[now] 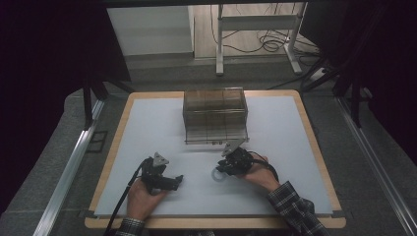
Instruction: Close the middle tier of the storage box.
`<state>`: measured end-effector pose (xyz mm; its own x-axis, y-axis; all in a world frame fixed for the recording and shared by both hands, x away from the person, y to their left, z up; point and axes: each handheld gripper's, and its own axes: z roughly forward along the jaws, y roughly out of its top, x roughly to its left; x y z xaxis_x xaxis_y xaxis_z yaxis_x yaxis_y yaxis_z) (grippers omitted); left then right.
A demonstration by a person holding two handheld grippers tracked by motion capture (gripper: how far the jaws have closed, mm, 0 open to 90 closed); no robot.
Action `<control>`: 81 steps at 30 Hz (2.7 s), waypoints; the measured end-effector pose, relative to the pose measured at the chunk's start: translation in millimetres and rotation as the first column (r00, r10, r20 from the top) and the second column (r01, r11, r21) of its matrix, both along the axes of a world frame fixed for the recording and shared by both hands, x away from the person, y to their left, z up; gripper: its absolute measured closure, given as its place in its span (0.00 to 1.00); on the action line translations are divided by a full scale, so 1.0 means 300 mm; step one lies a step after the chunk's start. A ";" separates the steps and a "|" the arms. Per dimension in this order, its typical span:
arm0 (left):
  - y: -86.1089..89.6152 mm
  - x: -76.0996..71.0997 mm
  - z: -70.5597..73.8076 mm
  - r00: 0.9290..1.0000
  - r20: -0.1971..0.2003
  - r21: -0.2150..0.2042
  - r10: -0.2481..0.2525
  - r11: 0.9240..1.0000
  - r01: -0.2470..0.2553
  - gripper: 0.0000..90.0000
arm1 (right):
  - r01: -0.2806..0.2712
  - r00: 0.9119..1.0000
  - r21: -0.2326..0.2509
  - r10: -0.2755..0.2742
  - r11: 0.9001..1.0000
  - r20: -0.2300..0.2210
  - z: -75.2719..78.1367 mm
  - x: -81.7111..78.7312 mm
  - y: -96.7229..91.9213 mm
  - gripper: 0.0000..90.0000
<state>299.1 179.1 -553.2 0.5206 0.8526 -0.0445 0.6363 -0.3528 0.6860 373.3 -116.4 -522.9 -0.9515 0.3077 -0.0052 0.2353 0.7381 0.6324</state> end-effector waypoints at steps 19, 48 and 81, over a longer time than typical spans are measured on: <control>0.000 0.000 0.000 1.000 -0.002 0.001 0.000 1.000 0.000 0.00 | 0.010 1.000 0.028 -0.011 1.000 0.012 0.006 -0.008 0.000 0.90; 0.001 0.000 0.001 1.000 -0.001 0.002 -0.001 1.000 0.001 0.00 | 0.048 0.997 0.138 -0.056 0.989 0.054 0.089 0.027 -0.033 0.90; 0.000 0.000 0.000 1.000 -0.002 0.000 -0.001 1.000 0.001 0.00 | 0.105 0.989 0.195 -0.123 0.975 0.081 0.158 0.094 -0.031 0.90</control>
